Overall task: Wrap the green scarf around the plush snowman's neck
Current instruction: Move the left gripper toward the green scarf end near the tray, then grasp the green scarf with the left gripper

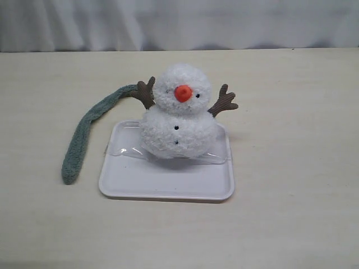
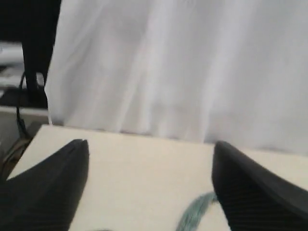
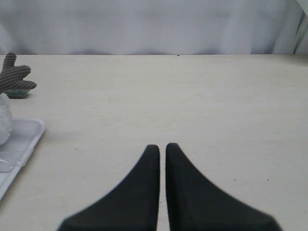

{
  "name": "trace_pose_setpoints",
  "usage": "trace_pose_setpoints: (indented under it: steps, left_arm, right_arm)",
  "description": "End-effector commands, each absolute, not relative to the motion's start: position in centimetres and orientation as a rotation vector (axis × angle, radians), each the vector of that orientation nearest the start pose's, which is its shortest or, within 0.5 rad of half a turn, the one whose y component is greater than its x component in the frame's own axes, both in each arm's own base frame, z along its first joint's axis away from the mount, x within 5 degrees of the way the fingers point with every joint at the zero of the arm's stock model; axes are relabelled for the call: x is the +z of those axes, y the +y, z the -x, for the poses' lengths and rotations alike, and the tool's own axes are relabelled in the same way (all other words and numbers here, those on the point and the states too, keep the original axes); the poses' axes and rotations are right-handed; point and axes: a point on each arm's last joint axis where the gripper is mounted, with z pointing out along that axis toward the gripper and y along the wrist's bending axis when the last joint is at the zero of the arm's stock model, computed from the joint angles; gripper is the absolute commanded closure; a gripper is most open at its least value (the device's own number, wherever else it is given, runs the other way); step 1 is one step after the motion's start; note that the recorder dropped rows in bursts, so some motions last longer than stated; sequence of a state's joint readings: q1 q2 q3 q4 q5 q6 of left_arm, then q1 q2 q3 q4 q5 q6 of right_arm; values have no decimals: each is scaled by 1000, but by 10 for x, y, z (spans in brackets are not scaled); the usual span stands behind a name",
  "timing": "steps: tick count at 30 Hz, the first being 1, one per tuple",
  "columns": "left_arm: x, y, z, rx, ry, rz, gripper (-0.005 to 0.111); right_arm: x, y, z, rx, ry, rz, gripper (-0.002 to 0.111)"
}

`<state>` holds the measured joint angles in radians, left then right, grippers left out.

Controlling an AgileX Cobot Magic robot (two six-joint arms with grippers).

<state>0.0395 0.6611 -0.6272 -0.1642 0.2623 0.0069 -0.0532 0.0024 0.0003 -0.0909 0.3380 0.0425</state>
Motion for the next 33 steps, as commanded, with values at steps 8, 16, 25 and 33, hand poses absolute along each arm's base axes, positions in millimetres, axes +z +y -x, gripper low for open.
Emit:
trace_pose_setpoints:
  steps: [8, 16, 25, 33]
  left_arm:
    - [244, -67, -281, -110, 2409, -524, 30]
    - [152, -108, -359, -68, 2516, -876, 30]
    - [99, -118, -394, -21, 2461, -861, 30]
    - [86, -122, -403, 20, 2365, -830, 43]
  right_arm:
    - [182, -6, -53, -106, 1825, -25, 104]
    - [182, -6, -53, -106, 1825, -25, 104]
    - [182, -6, -53, -106, 1825, -25, 104]
    - [182, -6, -53, -106, 1825, -25, 104]
